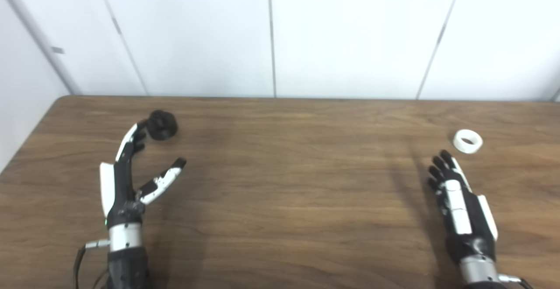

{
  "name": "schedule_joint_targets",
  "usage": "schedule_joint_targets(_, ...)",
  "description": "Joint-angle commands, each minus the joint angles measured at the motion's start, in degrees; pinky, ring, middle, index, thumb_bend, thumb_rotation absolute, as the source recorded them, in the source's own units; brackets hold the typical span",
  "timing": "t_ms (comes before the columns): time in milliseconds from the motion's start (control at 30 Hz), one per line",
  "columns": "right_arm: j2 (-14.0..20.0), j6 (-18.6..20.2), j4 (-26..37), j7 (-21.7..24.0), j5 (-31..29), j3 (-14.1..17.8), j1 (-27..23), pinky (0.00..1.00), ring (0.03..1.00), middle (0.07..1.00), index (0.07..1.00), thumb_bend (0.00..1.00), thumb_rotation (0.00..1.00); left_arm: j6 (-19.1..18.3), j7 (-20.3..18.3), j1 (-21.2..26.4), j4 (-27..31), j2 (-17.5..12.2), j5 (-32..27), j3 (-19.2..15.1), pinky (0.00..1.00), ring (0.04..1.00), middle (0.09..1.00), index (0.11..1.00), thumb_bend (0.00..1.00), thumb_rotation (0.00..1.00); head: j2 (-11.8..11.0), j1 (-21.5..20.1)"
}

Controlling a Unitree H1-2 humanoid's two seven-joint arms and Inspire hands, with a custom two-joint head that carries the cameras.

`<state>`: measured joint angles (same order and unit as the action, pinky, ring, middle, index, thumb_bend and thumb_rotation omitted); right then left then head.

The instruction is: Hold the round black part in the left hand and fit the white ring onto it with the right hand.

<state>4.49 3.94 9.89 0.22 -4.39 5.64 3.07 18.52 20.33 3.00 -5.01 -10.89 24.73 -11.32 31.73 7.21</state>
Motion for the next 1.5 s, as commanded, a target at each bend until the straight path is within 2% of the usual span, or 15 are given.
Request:
schedule_joint_targets(0,0.5,-3.0,0.7,0.6,0.2,-0.1,-0.8,0.95,0.945,0.95,0.964,0.35,0.93,2.3,4.2,0.1,-3.2,-3.0,6.3,0.2,0.86,0.925,0.956,0.917,0.8,0.21,0.0,-0.4)
schedule_joint_targets(133,0.3,-2.6,0.9,0.6,-0.3,-0.2,-0.9,0.96,0.953,0.954,0.971,0.33,0.91,2.4,8.3,1.9,-7.3,-5.9,10.1,1.0,0.88,0.944,0.975,0.942,0.83,0.18,0.0,0.1)
schedule_joint_targets(300,0.4,-2.4,0.9,0.4,-0.4,0.0,-1.0,0.95,0.947,0.954,0.975,0.3,0.91,-1.6,8.0,3.7,-10.0,-7.7,10.3,1.6,0.91,0.968,1.0,0.996,0.87,0.27,0.0,1.0)
schedule_joint_targets(433,0.5,-1.8,1.8,0.5,-0.5,-0.1,-0.6,0.95,0.945,0.954,0.978,0.27,0.92,-4.5,5.3,5.0,-11.1,-9.1,8.8,2.3,0.95,0.996,1.0,1.0,0.92,0.33,-0.1,1.8)
schedule_joint_targets(533,0.6,-2.1,1.8,0.7,-0.8,0.0,-0.5,0.97,0.952,0.96,0.981,0.29,0.93,-6.0,3.2,6.1,-11.8,-10.4,8.0,3.0,0.99,1.0,1.0,1.0,0.95,0.36,-0.1,2.1)
schedule_joint_targets(700,1.1,-2.5,1.5,1.1,-1.3,0.1,-0.4,0.98,0.96,0.967,0.986,0.32,0.91,-7.6,-0.3,8.6,-14.5,-13.0,6.4,4.2,1.0,1.0,1.0,1.0,1.0,0.37,-0.1,3.5)
schedule_joint_targets(800,1.3,-2.6,1.5,1.2,-1.3,0.2,-0.3,0.99,0.968,0.971,0.988,0.28,0.94,-8.4,-2.1,10.1,-16.2,-14.4,5.5,4.7,1.0,1.0,1.0,1.0,1.0,0.39,-0.3,4.3)
schedule_joint_targets(1100,1.5,-2.0,1.9,1.5,-2.7,0.7,-0.4,1.0,0.967,0.973,0.992,0.27,0.93,-12.9,-7.8,14.7,-20.5,-17.4,2.8,6.1,1.0,1.0,1.0,0.999,1.0,0.38,-0.5,7.1)
schedule_joint_targets(1200,1.6,-2.2,2.1,1.9,-3.4,0.9,-0.2,1.0,0.978,0.979,0.994,0.24,0.94,-13.4,-8.4,15.7,-22.0,-18.1,2.7,6.8,1.0,1.0,1.0,0.991,1.0,0.38,-0.8,7.7)
schedule_joint_targets(1333,2.0,-2.2,2.4,2.0,-2.8,0.9,0.0,1.0,0.987,0.988,1.0,0.23,0.97,-12.1,-9.1,17.1,-25.3,-19.6,2.5,8.4,1.0,1.0,1.0,0.986,1.0,0.38,-1.4,9.0)
schedule_joint_targets(1467,1.8,-2.1,3.1,2.0,-2.9,0.8,0.2,1.0,0.98,0.985,1.0,0.22,0.98,-11.7,-9.7,18.8,-28.8,-20.7,1.1,8.9,1.0,0.998,1.0,0.98,1.0,0.42,-1.5,9.3)
